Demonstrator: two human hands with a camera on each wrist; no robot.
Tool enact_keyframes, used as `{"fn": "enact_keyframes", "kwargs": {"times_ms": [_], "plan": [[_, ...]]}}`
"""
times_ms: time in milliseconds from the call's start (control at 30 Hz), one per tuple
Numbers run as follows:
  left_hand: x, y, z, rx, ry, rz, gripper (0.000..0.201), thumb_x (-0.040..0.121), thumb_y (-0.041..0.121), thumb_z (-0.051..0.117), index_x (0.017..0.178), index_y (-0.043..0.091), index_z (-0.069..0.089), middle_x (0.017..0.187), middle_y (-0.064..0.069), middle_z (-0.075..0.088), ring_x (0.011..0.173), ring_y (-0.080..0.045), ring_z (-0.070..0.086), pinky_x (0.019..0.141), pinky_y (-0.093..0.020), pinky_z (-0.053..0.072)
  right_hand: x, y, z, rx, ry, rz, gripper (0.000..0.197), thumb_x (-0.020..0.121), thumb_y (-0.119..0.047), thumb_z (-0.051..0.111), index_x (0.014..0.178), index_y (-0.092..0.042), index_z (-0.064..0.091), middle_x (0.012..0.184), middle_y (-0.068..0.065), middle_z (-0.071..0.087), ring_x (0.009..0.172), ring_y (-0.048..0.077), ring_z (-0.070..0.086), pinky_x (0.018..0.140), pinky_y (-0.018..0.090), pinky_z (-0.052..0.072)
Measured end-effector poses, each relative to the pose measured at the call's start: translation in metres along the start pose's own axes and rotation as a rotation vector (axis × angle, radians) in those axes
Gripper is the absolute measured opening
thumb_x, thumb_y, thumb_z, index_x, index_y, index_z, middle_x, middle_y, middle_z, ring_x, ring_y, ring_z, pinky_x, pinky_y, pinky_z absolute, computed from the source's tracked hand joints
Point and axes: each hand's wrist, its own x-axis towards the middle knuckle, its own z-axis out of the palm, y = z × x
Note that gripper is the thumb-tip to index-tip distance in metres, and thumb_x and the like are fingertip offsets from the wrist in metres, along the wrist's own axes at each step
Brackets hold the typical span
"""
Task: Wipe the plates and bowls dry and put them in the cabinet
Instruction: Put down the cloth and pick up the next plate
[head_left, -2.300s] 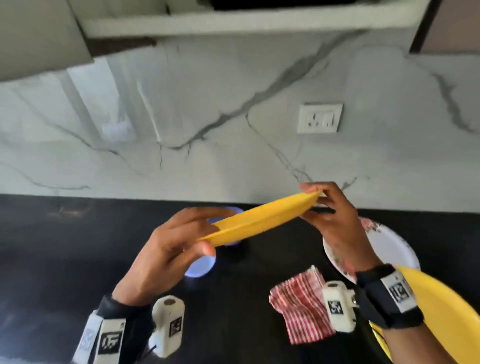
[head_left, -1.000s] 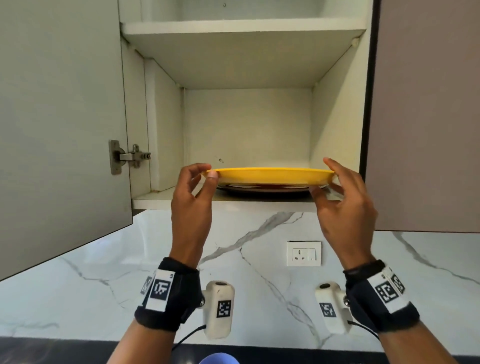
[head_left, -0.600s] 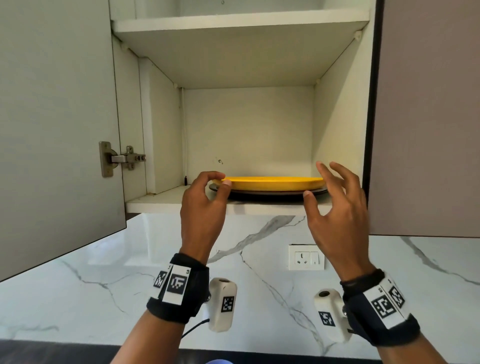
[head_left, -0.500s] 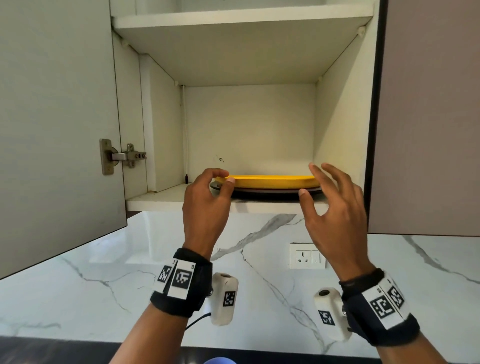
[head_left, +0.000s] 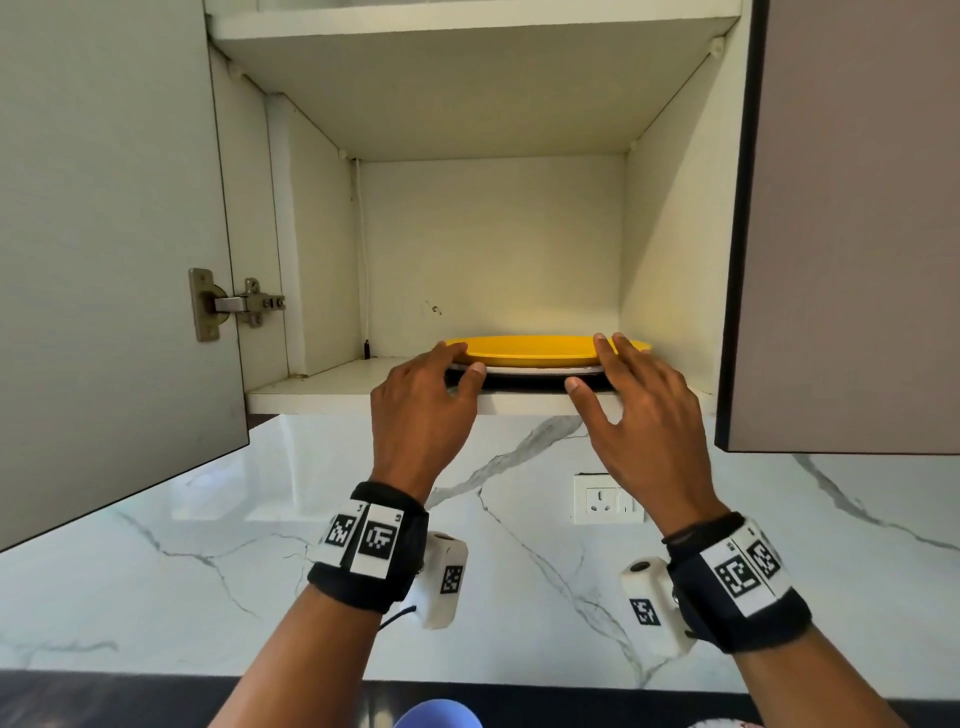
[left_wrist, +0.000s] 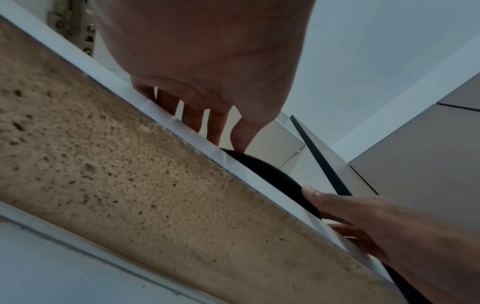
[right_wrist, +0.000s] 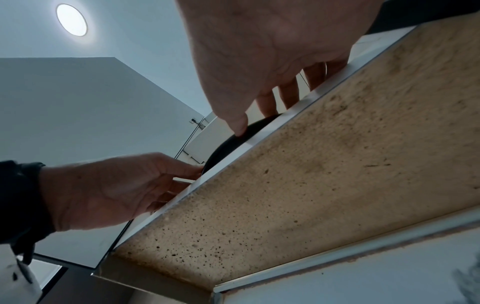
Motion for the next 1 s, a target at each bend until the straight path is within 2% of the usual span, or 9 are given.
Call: {"fn": "enact_keyframes", "kwargs": {"times_ms": [367, 433, 533, 633, 700, 767, 833, 933, 1000], "plan": [[-0.002, -0.005, 0.002, 0.017, -0.039, 0.029, 0.042, 0.105, 0.046, 0.053, 0.142, 0.028, 0.063, 0.143, -0.001, 0.066, 0.134, -0.027, 0.055, 0.109, -0.042, 0.043, -0.002, 0.000, -0.007, 0.050, -0.090, 0.029, 0.074, 0.097, -0.072, 0.032, 0.158, -0.029, 0.032, 0.164, -0.001, 0.032, 0.149, 0.026, 0.030, 0.118, 0.049, 0.032], [-0.009, -0.005, 0.001, -0.052, 0.014, 0.063, 0.040, 0.104, 0.040, 0.059, 0.141, 0.024, 0.065, 0.146, -0.001, 0.063, 0.136, -0.024, 0.052, 0.109, -0.037, 0.040, -0.008, -0.006, -0.013, 0.127, -0.045, 0.042, 0.070, 0.099, -0.064, 0.042, 0.159, -0.029, 0.031, 0.164, -0.002, 0.032, 0.149, 0.023, 0.029, 0.118, 0.047, 0.035], [-0.027, -0.002, 0.002, -0.205, 0.144, 0.102, 0.034, 0.103, 0.030, 0.064, 0.135, 0.020, 0.068, 0.144, 0.001, 0.063, 0.135, -0.016, 0.047, 0.111, -0.025, 0.035, -0.022, -0.015, -0.025, 0.241, 0.120, 0.005, 0.055, 0.101, -0.047, 0.056, 0.150, -0.023, 0.048, 0.152, 0.001, 0.046, 0.138, 0.023, 0.041, 0.109, 0.047, 0.044], [-0.056, -0.002, 0.009, -0.229, 0.253, 0.163, 0.031, 0.099, 0.028, 0.062, 0.127, 0.018, 0.070, 0.136, 0.003, 0.065, 0.126, -0.012, 0.048, 0.106, -0.006, 0.025, -0.048, -0.018, -0.034, 0.309, 0.235, -0.044, 0.038, 0.099, -0.034, 0.062, 0.133, -0.016, 0.063, 0.134, 0.003, 0.058, 0.123, 0.023, 0.051, 0.102, 0.034, 0.044], [-0.080, -0.005, 0.016, -0.246, 0.263, 0.169, 0.026, 0.097, 0.024, 0.063, 0.122, 0.019, 0.070, 0.131, 0.006, 0.062, 0.121, -0.009, 0.045, 0.103, -0.003, 0.023, -0.071, -0.014, -0.039, 0.340, 0.237, -0.046, 0.028, 0.097, -0.028, 0.064, 0.121, -0.014, 0.067, 0.122, 0.003, 0.062, 0.114, 0.022, 0.055, 0.099, 0.023, 0.039], [-0.110, -0.013, 0.025, -0.261, 0.219, 0.162, 0.021, 0.097, 0.021, 0.064, 0.117, 0.019, 0.069, 0.126, 0.011, 0.059, 0.117, -0.006, 0.042, 0.100, -0.006, 0.027, -0.100, -0.005, -0.039, 0.365, 0.203, -0.007, 0.019, 0.096, -0.025, 0.064, 0.111, -0.014, 0.070, 0.113, 0.001, 0.065, 0.105, 0.019, 0.057, 0.095, 0.020, 0.039], [-0.144, -0.026, 0.039, -0.266, 0.114, 0.117, 0.018, 0.097, 0.020, 0.065, 0.114, 0.018, 0.070, 0.119, 0.014, 0.058, 0.113, -0.010, 0.045, 0.095, -0.013, 0.035, -0.137, 0.008, -0.035, 0.381, 0.085, 0.072, 0.014, 0.096, -0.026, 0.064, 0.103, -0.016, 0.071, 0.105, -0.003, 0.067, 0.100, 0.018, 0.061, 0.090, 0.027, 0.046], [-0.197, -0.045, 0.062, -0.274, -0.107, 0.011, 0.019, 0.095, 0.022, 0.064, 0.113, 0.019, 0.071, 0.115, 0.012, 0.063, 0.110, -0.021, 0.051, 0.091, -0.029, 0.043, -0.207, 0.036, -0.020, 0.349, -0.218, 0.252, 0.013, 0.093, -0.033, 0.065, 0.095, -0.021, 0.071, 0.097, -0.007, 0.070, 0.090, 0.014, 0.067, 0.081, 0.036, 0.053], [-0.236, -0.055, 0.077, -0.275, -0.263, -0.042, 0.019, 0.094, 0.022, 0.065, 0.112, 0.018, 0.071, 0.117, 0.009, 0.065, 0.111, -0.023, 0.053, 0.091, -0.030, 0.044, -0.267, 0.058, -0.009, 0.262, -0.477, 0.364, 0.015, 0.090, -0.037, 0.069, 0.093, -0.022, 0.072, 0.093, -0.005, 0.071, 0.086, 0.014, 0.068, 0.078, 0.036, 0.054]]}}
